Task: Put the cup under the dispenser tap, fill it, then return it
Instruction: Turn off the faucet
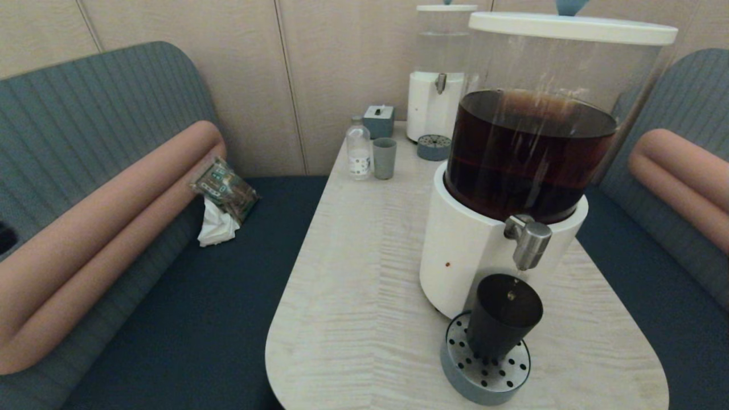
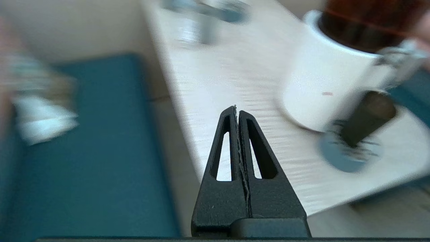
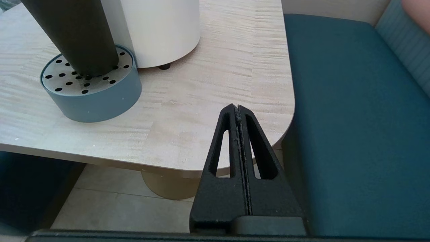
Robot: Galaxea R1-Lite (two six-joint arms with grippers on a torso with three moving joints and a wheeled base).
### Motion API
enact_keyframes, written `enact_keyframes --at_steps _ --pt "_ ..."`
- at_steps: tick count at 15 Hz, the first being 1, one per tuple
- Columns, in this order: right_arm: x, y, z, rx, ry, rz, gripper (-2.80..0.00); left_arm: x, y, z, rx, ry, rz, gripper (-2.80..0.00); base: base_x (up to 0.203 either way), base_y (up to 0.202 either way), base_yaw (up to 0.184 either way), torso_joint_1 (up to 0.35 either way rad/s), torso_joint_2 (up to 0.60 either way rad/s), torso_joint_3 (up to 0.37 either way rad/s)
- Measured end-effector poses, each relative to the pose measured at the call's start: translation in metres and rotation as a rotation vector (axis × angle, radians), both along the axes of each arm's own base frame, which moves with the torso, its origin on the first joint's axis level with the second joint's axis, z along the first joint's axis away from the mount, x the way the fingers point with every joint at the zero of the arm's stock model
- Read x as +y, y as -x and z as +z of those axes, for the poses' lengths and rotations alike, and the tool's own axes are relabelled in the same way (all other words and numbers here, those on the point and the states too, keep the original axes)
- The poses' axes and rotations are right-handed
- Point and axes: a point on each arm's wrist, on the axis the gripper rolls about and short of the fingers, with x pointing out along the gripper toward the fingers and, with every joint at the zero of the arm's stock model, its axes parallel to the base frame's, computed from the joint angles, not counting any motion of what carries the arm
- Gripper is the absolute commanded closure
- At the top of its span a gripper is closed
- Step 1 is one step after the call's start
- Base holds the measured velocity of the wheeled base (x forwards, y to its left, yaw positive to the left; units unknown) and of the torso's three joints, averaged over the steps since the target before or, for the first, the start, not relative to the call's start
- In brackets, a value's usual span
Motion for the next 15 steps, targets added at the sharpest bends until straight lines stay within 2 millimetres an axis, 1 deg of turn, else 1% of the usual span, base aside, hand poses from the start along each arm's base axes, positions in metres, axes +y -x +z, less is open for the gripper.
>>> enact_keyframes --at_steps 1,3,4,6,8,10,13,15 --pt "0.000 0.000 0.000 0.000 0.000 -0.001 0.00 -0.002 -0.028 0.008 0.030 0.005 -0.073 0.00 0.000 0.000 0.000 0.000 0.00 0.000" --pt "0.000 0.000 0.000 0.000 0.000 0.000 0.00 -0.005 -0.072 0.012 0.073 0.016 -0.204 0.00 0.000 0.000 0.000 0.000 0.00 0.000" --pt "0.000 0.000 0.000 0.000 0.000 0.000 0.00 -0.007 -0.093 0.013 0.089 0.021 -0.276 0.00 0.000 0.000 0.000 0.000 0.00 0.000" --pt "0.000 0.000 0.000 0.000 0.000 0.000 0.00 -0.015 -0.126 0.013 0.118 0.029 -0.413 0.00 0.000 0.000 0.000 0.000 0.00 0.000" --pt "0.000 0.000 0.000 0.000 0.000 0.000 0.00 -0.030 -0.148 0.014 0.137 0.027 -0.502 0.00 0.000 0.000 0.000 0.000 0.00 0.000" --pt "0.000 0.000 0.000 0.000 0.000 0.000 0.00 -0.053 -0.163 0.012 0.150 0.007 -0.593 0.00 0.000 0.000 0.000 0.000 0.00 0.000" --pt "0.000 0.000 0.000 0.000 0.000 0.000 0.00 -0.092 -0.180 0.001 0.130 -0.095 -0.690 0.00 0.000 0.000 0.000 0.000 0.00 0.000" --pt "0.000 0.000 0.000 0.000 0.000 0.000 0.00 -0.125 -0.187 -0.010 0.118 -0.177 -0.721 0.00 0.000 0.000 0.000 0.000 0.00 0.000"
